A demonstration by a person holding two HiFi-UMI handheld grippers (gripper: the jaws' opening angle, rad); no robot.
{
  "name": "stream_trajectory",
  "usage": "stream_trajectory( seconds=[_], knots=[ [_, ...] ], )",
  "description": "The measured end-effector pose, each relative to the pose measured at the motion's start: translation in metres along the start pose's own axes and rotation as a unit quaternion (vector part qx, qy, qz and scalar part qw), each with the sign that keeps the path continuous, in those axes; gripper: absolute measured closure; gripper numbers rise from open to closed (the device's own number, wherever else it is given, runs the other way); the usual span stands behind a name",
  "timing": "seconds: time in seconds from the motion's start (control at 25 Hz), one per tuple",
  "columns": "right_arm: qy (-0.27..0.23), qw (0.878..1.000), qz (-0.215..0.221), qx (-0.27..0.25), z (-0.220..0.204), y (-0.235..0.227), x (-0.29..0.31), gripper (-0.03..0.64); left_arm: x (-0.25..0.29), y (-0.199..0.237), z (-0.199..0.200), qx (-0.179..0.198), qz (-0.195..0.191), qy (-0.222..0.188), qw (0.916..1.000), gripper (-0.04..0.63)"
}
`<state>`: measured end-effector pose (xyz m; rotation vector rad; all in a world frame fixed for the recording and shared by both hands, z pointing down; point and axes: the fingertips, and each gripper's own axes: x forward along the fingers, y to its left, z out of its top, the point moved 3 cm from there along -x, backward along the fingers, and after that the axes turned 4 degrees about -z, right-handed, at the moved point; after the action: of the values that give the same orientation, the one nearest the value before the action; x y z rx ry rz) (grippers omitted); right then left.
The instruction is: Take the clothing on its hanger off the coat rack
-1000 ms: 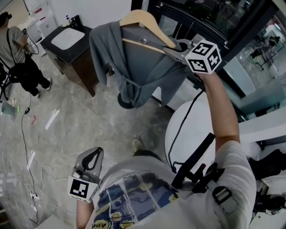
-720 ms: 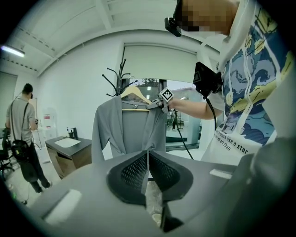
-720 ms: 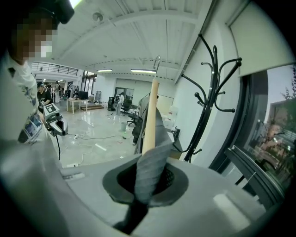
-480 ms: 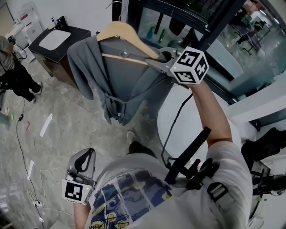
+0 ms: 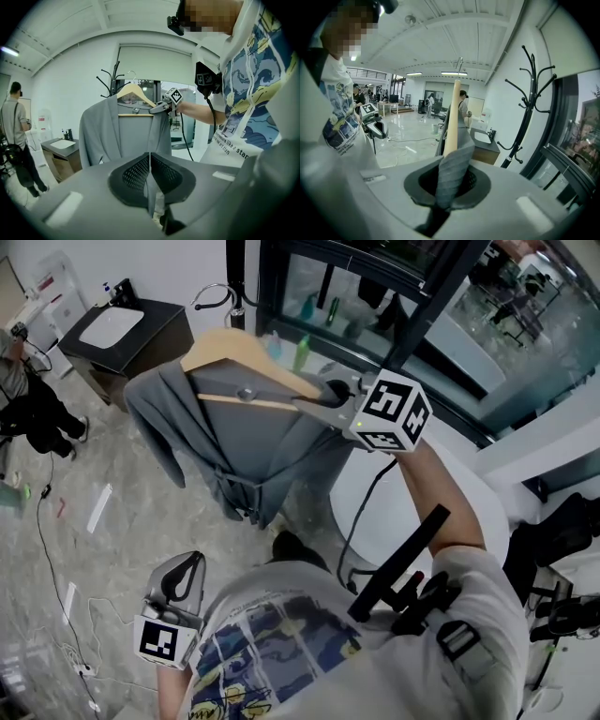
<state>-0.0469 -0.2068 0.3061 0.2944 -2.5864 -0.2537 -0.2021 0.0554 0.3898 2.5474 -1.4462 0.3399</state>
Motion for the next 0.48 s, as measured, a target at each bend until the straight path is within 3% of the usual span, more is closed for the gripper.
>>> stream_trajectory(
  seconds=[0.48],
  knots=[
    [-0.011,1.000,-0.004,-0.024,-0.018,0.070,-0.015,0.609,-0.012,-0.025,-0.032,0.012,-0.012,-0.004,0.9998,0.580]
  ],
)
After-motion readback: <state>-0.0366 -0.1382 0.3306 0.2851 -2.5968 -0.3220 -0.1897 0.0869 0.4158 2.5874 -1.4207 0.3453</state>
